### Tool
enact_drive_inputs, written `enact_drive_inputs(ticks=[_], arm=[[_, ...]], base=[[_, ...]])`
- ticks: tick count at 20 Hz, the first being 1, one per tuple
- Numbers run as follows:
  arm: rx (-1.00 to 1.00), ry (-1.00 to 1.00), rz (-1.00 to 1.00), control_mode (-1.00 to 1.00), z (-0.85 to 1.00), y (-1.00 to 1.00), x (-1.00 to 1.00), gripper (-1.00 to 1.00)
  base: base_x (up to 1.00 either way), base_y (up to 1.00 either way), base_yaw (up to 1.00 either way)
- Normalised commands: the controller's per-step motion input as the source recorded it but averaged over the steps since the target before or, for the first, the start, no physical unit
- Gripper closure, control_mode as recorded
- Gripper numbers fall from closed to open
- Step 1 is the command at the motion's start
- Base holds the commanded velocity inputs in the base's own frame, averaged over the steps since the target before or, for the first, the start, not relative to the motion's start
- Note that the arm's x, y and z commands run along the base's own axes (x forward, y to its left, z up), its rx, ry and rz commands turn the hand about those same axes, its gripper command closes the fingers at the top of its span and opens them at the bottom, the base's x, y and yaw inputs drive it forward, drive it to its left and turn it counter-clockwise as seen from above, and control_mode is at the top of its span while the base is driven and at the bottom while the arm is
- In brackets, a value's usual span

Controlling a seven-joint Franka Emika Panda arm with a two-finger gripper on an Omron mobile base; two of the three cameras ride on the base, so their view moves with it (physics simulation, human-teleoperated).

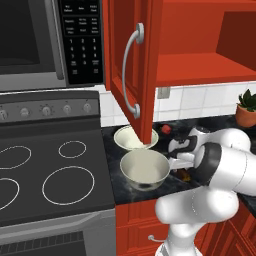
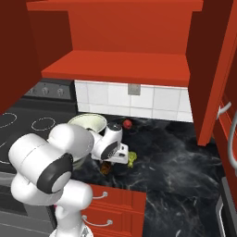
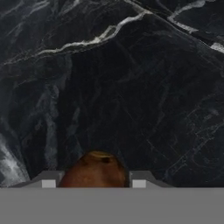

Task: Pick both bowls and place them on the counter. Then place the broccoli in one bowl and place the sweet potato in the other bowl.

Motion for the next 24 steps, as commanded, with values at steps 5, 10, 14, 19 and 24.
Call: enact_drive_inputs(ticks=[5,10,14,19,24], arm=[[-0.09,-0.01,0.00,-1.00,-0.47,0.08,-0.03,1.00],[-0.01,-0.04,0.01,-1.00,-0.22,-0.06,-0.17,1.00],[0.00,-0.02,0.00,-1.00,-0.08,-0.05,-0.13,1.00],[0.00,0.00,0.00,-1.00,-0.01,-0.09,-0.14,1.00],[0.00,-0.03,0.00,-1.00,0.23,-0.05,-0.17,1.00]], base=[[0.00,0.00,0.00],[0.00,0.00,0.00],[0.00,0.00,0.00],[0.00,0.00,0.00],[0.00,0.00,0.00]])
